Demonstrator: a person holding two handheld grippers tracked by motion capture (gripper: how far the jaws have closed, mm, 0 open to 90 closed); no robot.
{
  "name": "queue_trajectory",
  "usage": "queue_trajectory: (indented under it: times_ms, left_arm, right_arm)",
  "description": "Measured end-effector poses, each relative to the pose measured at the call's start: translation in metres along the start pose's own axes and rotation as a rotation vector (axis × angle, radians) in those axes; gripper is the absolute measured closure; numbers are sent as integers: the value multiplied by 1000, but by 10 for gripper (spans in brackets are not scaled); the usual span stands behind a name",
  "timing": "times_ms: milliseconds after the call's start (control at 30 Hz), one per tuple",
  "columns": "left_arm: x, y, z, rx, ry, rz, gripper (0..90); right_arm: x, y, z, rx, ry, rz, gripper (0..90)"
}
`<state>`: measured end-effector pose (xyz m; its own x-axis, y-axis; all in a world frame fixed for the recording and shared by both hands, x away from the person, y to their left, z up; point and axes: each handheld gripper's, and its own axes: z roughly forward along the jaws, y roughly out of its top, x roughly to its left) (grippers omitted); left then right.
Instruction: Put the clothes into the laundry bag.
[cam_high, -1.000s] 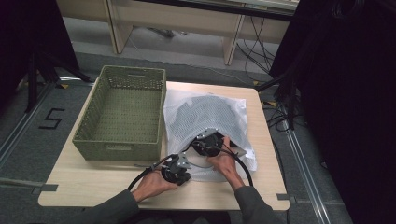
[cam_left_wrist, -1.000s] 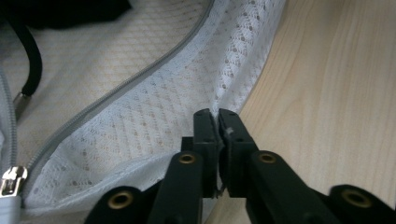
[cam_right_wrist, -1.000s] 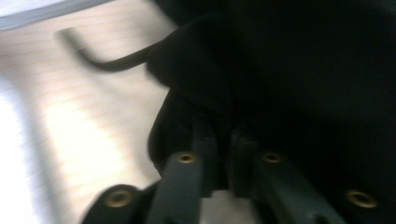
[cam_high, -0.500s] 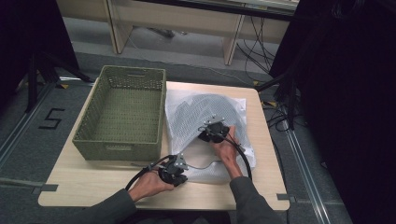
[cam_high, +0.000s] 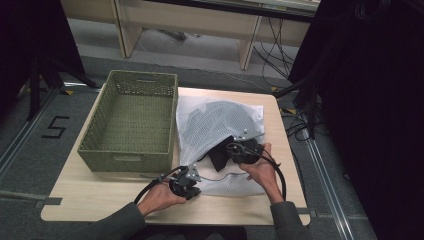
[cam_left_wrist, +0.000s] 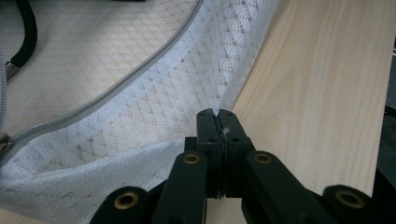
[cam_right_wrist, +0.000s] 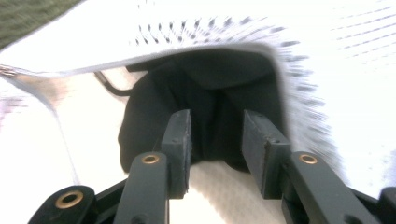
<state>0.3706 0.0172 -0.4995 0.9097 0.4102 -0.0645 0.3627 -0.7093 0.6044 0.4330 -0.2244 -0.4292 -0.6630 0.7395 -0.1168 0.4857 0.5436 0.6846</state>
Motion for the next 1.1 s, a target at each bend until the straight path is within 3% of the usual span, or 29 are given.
queue_trajectory:
  times_ms: [67, 100, 133, 167, 233, 367, 400, 433, 467, 533, 567, 633, 667, 700, 733, 800, 833, 867, 900, 933, 967, 1000, 1067, 1100]
  left_arm:
    - [0, 0, 0, 1, -3, -2, 882]
    - [0, 0, 0, 1, -3, -2, 881]
    - [0, 0, 0, 1, -3, -2, 881]
    - [0, 0, 1, -7, -5, -10, 881]
    - [0, 0, 1, -10, -7, -19, 880]
    - [0, 0, 1, -11, -7, -20, 879]
    - [0, 0, 1, -12, -7, -20, 878]
    - [0, 0, 1, -9, -5, -14, 878]
    - [0, 0, 1, -8, -4, -16, 878]
    - [0, 0, 0, 0, -2, -7, 878]
    - [0, 0, 0, 0, -2, -7, 879]
    - [0, 0, 0, 1, 0, -9, 879]
    - [0, 0, 0, 4, 1, -9, 880]
    - [0, 0, 0, 5, 0, -13, 880]
    - [0, 0, 0, 6, 1, -15, 880]
    - [0, 0, 0, 6, 4, -16, 880]
    - [-1, 0, 0, 5, 7, -15, 880]
    - [-4, 0, 3, -33, 8, -56, 880]
    - [-4, 0, 3, -33, 8, -56, 880]
    - [-4, 0, 3, -36, 10, -59, 879]
    - [-4, 0, 3, -35, 11, -58, 880]
    - [-4, 0, 3, -35, 11, -58, 879]
    - [-1, 0, 0, 1, 9, -20, 879]
    - [-1, 0, 0, 1, 9, -20, 878]
  right_arm:
    - [-3, -2, -14, -27, -28, 1, 639]
    - [-6, -3, -19, -56, -70, -10, 639]
    - [-6, -3, -19, -56, -70, -10, 639]
    - [-15, 0, -24, -99, -127, -23, 643]
    - [-20, 2, -24, -148, -162, -17, 645]
    - [-21, 8, -17, -152, -131, -44, 637]
    - [-20, 9, -8, -142, -72, -72, 639]
    - [-20, 10, -3, -130, -67, -96, 656]
    - [-20, 10, 1, -121, -85, -97, 733]
    - [-21, 10, 4, -110, -63, -118, 896]
    - [-20, 10, 1, -107, -63, -97, 900]
    - [-19, 12, -4, -105, -36, -105, 900]
    - [-12, 15, -20, -95, 7, -78, 900]
    - [-12, 15, -20, -95, 7, -78, 900]
    - [-8, 17, -33, -63, 81, -60, 900]
    - [-4, 11, -34, -21, 144, -49, 900]
    - [-4, 11, -34, -21, 144, -49, 900]
    - [-1, 1, -23, 54, 168, -49, 900]
    - [-1, 1, -23, 54, 168, -49, 900]
    - [3, -15, -2, 142, 173, -31, 900]
    - [6, -22, 10, 205, 176, -50, 900]
    - [6, -22, 10, 205, 176, -50, 900]
    - [7, -34, 29, 293, 183, -70, 900]
    - [6, -33, 28, 290, 181, -66, 900]
